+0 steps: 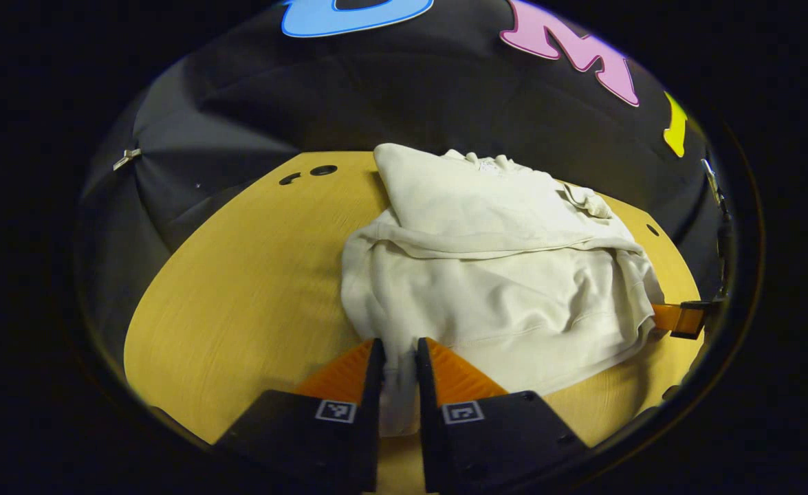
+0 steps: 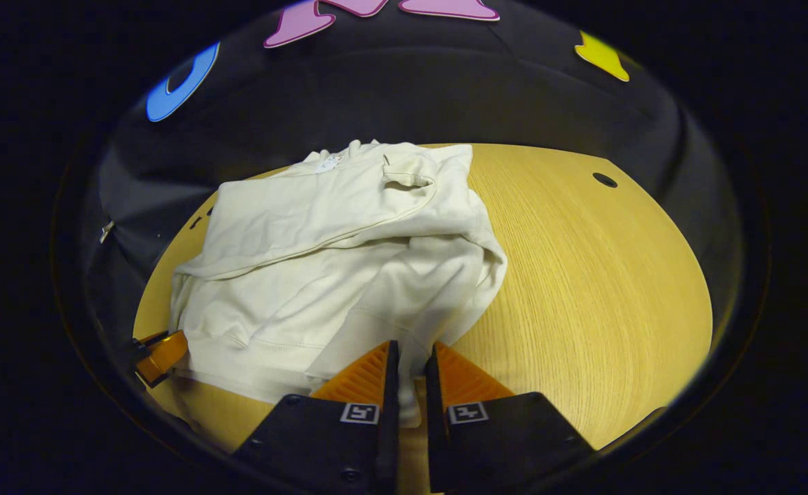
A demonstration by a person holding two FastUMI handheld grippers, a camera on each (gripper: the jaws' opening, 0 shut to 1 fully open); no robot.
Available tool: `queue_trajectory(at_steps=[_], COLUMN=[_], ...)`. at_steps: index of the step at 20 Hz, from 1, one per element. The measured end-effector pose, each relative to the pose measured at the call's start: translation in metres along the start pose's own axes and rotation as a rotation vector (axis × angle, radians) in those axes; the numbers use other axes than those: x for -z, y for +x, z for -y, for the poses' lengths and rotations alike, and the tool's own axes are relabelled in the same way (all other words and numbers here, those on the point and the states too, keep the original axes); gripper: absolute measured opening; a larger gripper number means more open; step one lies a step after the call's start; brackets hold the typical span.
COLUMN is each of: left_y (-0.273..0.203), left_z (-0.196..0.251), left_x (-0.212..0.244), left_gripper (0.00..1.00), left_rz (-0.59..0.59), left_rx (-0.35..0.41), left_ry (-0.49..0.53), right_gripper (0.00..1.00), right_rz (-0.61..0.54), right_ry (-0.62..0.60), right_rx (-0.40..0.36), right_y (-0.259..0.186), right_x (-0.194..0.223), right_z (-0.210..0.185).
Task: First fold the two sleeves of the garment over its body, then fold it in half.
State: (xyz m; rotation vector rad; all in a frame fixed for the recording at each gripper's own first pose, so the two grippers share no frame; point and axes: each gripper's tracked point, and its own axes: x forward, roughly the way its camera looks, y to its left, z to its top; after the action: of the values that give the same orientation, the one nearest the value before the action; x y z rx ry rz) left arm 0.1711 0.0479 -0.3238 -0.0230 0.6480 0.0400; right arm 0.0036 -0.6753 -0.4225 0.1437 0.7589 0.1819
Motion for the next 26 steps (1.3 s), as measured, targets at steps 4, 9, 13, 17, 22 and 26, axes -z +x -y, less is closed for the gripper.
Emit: queue_trajectory(at_steps=[4,9,13,17,22,26], left_y=[-0.002,-0.008,-0.013,-0.016,-0.014,0.013], left_z=[0.015,0.019,0.018,0.012,0.011,0.017], left_x=[-0.005,-0.017,-0.036,-0.065,-0.125,-0.165], left_gripper=[0.09,0.06,0.11,0.06,0.06,0.06], left_rz=[0.03,0.043,0.093,0.155,0.28,0.349], left_rx=[0.062,0.096,0.12,0.138,0.167,0.193], left_ry=[-0.047,-0.172,-0.248,-0.262,-0.269,-0.26], right_gripper=[0.07,0.06,0.05,0.05,0.05,0.05], right_rz=[-0.002,0.054,0.078,0.174,0.287,0.363], right_ry=[0.03,0.063,0.059,0.056,0.027,0.035], right_rx=[-0.059,-0.092,-0.098,-0.113,-0.123,-0.114], right_y=[0.003,-0.008,-0.011,-0.014,-0.005,0.018], right_x=[-0.001,-0.02,-0.032,-0.067,-0.126,-0.166], right_z=[-0.003,-0.005,-0.003,-0.005,-0.013,-0.013])
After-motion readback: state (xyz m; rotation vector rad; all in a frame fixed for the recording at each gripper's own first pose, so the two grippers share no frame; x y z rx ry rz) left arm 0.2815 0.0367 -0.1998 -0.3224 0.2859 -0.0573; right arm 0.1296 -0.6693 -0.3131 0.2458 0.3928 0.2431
